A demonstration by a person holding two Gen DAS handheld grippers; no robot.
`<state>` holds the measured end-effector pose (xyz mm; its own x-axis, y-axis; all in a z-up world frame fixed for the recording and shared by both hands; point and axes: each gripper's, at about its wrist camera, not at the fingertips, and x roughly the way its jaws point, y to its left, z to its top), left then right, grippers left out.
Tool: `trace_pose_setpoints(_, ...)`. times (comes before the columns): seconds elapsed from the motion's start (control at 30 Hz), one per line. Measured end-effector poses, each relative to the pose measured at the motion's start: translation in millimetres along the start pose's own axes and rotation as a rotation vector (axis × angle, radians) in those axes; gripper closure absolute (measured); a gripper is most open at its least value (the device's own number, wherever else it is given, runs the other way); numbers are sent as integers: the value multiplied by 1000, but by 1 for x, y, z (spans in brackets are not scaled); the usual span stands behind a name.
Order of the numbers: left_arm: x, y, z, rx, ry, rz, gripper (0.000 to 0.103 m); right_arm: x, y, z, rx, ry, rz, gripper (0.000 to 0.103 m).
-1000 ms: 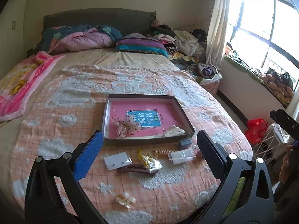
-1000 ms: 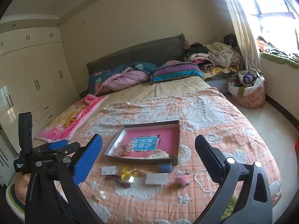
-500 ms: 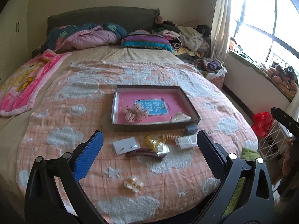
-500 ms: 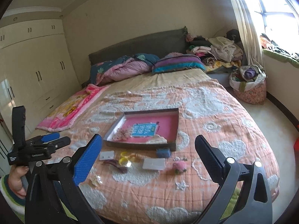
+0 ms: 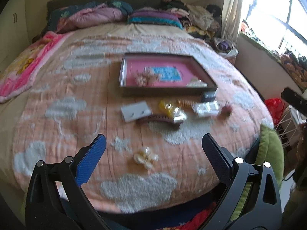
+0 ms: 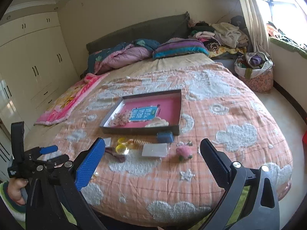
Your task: Organize jewelry
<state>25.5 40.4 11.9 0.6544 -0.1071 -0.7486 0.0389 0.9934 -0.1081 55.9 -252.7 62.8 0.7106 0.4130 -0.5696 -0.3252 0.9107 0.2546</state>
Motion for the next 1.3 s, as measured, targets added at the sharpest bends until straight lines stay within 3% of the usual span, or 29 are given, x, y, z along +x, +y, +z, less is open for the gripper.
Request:
trace_pose_setpoints(0.47,54,-1,-41,112,139,64,9,55,12,-34,-10,145,27,4)
trace_pose_setpoints(0.87,92,13,-44,51,192,30,10,128,-7,-58,138,299,6,4)
trace_pose_setpoints(0.97,96,12,-43,48,182,7,19,148,-4,-55,131,325,-14,4)
trace_pose_setpoints(1.2,109,-1,-46,90,196,-25,62,197,6,-50,108,347,-102,4)
trace_pose_setpoints(1.3,108,1,-46,77,191,-43,62,213,8,-52,75,350,-140,4)
